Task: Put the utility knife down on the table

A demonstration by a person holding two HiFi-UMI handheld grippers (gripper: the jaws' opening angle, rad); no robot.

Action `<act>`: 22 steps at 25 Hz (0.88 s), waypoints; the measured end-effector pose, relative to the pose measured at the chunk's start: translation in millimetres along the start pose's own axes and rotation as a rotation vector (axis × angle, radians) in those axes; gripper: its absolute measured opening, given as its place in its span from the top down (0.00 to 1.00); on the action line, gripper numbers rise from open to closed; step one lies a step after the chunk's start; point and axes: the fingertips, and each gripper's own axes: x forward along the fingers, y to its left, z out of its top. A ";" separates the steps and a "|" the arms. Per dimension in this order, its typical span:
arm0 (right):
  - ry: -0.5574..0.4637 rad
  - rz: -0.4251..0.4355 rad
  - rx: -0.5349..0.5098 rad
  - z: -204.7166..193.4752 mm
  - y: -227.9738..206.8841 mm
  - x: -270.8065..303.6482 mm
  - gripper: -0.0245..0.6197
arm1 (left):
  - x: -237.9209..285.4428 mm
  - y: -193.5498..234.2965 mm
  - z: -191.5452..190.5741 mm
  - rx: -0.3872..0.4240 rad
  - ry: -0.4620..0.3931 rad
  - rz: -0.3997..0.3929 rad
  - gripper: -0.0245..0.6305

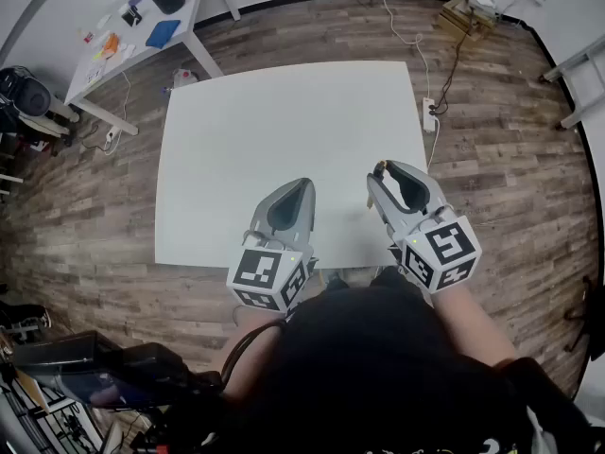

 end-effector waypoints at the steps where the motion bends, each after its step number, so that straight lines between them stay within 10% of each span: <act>1: 0.000 0.000 -0.002 -1.9 0.0 1.3 0.72 | 0.7 0.6 -1.7 0.001 0.001 -0.001 0.96; 22: 0.203 0.029 -0.109 -74.0 -12.4 38.8 0.71 | -1.2 12.0 -21.0 -0.028 0.029 0.017 0.96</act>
